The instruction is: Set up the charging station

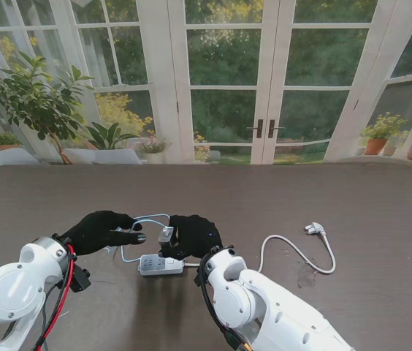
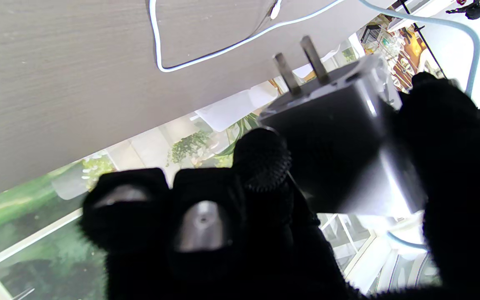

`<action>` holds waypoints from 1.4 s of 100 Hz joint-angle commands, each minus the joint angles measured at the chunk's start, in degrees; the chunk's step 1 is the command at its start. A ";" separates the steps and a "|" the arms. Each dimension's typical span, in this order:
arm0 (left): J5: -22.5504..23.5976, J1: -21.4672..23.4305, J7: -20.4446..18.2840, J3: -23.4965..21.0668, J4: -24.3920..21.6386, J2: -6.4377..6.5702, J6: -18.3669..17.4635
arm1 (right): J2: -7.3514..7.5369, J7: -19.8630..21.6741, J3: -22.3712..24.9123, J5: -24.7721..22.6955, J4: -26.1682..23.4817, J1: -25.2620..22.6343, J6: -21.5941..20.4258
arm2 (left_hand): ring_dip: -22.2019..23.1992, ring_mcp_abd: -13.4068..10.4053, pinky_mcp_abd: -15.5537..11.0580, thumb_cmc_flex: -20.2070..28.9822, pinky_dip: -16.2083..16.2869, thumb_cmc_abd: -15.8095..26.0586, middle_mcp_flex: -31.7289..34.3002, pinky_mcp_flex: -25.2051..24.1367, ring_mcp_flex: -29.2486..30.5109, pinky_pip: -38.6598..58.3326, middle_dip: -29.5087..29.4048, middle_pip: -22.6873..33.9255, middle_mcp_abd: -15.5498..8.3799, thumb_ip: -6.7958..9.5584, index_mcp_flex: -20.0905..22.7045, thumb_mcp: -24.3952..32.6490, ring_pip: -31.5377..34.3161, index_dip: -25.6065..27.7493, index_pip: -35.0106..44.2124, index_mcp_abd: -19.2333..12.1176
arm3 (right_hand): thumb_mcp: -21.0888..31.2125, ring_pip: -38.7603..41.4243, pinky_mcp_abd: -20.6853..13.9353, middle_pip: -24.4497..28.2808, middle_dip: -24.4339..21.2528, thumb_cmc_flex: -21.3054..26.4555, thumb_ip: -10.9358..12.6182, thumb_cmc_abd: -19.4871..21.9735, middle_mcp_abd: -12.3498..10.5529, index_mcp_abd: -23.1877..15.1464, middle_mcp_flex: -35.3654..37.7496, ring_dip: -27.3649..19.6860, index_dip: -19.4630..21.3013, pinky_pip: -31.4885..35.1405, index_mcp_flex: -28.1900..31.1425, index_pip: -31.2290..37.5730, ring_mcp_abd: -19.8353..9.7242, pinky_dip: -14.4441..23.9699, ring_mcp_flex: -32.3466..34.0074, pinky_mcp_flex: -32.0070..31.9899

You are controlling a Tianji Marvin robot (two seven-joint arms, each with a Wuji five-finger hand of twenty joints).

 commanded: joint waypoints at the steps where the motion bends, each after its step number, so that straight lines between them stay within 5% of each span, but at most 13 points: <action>1: 0.25 0.92 0.35 -0.84 -0.82 -0.38 -0.74 | -0.29 0.69 -0.01 0.12 -0.10 -0.28 -0.35 | -0.85 0.00 -0.42 -1.02 -0.50 2.13 -1.10 -0.10 -0.36 -1.31 -1.08 -0.55 0.91 -0.24 -0.29 -0.81 -0.93 -0.45 -0.50 0.49 | 15.02 2.63 -2.11 -0.34 0.80 8.60 3.62 4.24 2.08 -12.31 4.41 0.71 7.07 3.30 10.01 12.43 -4.19 1.53 1.14 2.20; 8: 0.96 1.72 2.79 -1.73 -0.90 -0.84 -2.02 | -0.25 0.64 0.03 0.03 -0.01 -0.30 -0.59 | -0.17 0.44 0.41 0.19 0.82 2.63 1.14 1.83 2.19 0.28 -1.09 0.39 0.93 -0.42 0.82 -0.62 0.74 -0.42 0.05 -0.26 | 15.01 2.50 -2.11 -0.35 0.81 8.59 3.62 4.23 2.08 -12.35 4.41 0.65 7.05 3.25 9.98 12.44 -4.14 1.53 1.12 2.16; 19: 5.20 1.73 11.94 -1.48 1.75 -2.36 -6.02 | -0.13 0.55 0.18 -0.21 0.01 -0.40 -0.97 | 6.51 1.18 1.47 6.35 8.08 2.14 8.44 4.78 8.64 11.71 4.36 4.50 0.17 -0.71 4.87 3.20 8.34 0.46 2.37 -0.55 | 14.96 2.42 -2.04 -0.37 0.82 8.61 3.63 4.29 2.08 -12.48 4.31 0.61 7.06 3.02 9.86 12.47 -4.05 1.46 1.13 2.09; 25: 8.52 0.94 16.71 -0.79 4.59 -3.01 -8.24 | -0.09 0.42 0.32 -0.28 -0.01 -0.52 -1.19 | 10.44 1.11 1.41 2.47 10.18 -2.88 10.79 4.70 10.04 16.51 7.61 5.45 -0.70 -2.88 6.62 21.80 11.73 0.95 3.37 -0.98 | 14.92 2.16 -1.83 -0.37 0.84 8.61 3.63 4.32 2.10 -12.44 4.27 0.49 7.03 2.82 9.82 12.50 -3.96 1.41 1.13 2.07; 37: 15.71 -1.37 20.69 0.71 10.90 -3.05 -12.60 | -0.05 0.18 0.44 -0.34 0.18 -0.63 -1.88 | 10.91 -0.77 -0.03 1.76 10.09 -7.14 11.31 3.60 9.69 17.66 8.44 5.64 -3.65 -3.91 6.49 30.90 12.77 0.61 3.15 -3.83 | 14.87 2.07 -1.75 -0.41 0.84 8.56 3.64 4.37 2.09 -12.60 4.10 0.45 7.03 2.65 9.70 12.56 -3.85 1.37 1.11 2.00; 64: 27.79 -6.33 19.07 4.88 21.12 -1.04 -18.47 | -0.16 -0.35 0.50 -0.17 0.97 -0.53 -3.43 | 8.55 -5.49 -4.54 -2.04 7.56 -16.48 6.46 -1.32 5.08 9.58 7.62 4.89 -7.61 -6.35 1.03 39.20 8.42 -2.27 0.10 -9.19 | 14.64 1.60 -1.35 -0.41 0.82 8.58 3.67 4.50 2.18 -13.02 3.53 0.21 6.92 1.55 9.34 12.76 -3.32 1.02 1.09 1.67; 92: 27.55 -11.01 18.06 9.45 28.57 -0.36 -21.95 | -0.32 -0.58 0.21 0.11 2.02 -0.17 -4.62 | 8.24 -6.36 -6.03 -5.96 8.25 -19.27 3.77 -2.80 3.34 6.97 7.22 4.43 -8.80 -7.68 -3.86 39.42 6.79 -4.74 -2.52 -9.73 | 14.51 0.64 -0.98 -0.36 0.60 8.50 3.71 4.63 2.11 -13.71 2.85 -0.23 6.72 0.35 9.04 13.00 -2.93 0.65 1.06 1.36; 112: 27.36 -13.35 19.16 11.97 32.46 -0.18 -25.27 | -0.56 -1.06 0.02 0.32 2.61 0.00 -5.15 | 8.13 -6.70 -6.28 -9.98 9.48 -22.60 3.12 -2.89 3.32 5.67 6.81 4.42 -9.47 -8.98 -3.87 44.50 5.89 -6.06 -1.97 -9.46 | 14.49 -0.14 -0.44 -0.26 0.40 8.50 3.73 4.64 2.19 -14.12 2.32 -0.60 6.54 -0.73 8.86 13.16 -2.18 0.33 1.03 1.03; 140: 28.62 -15.08 20.43 14.37 35.45 0.12 -28.76 | -1.54 -2.88 -1.41 0.47 5.36 0.97 -6.53 | 8.52 -6.93 -6.10 -9.56 10.24 -24.20 4.22 -1.77 4.53 6.19 7.05 5.02 -9.55 -9.29 -1.96 47.20 6.74 -5.31 -0.65 -9.80 | 13.96 -5.12 1.04 -0.50 -1.29 8.12 3.77 5.22 1.61 -16.48 0.36 -2.91 5.98 -4.59 8.14 13.47 -0.26 -0.70 0.93 -0.90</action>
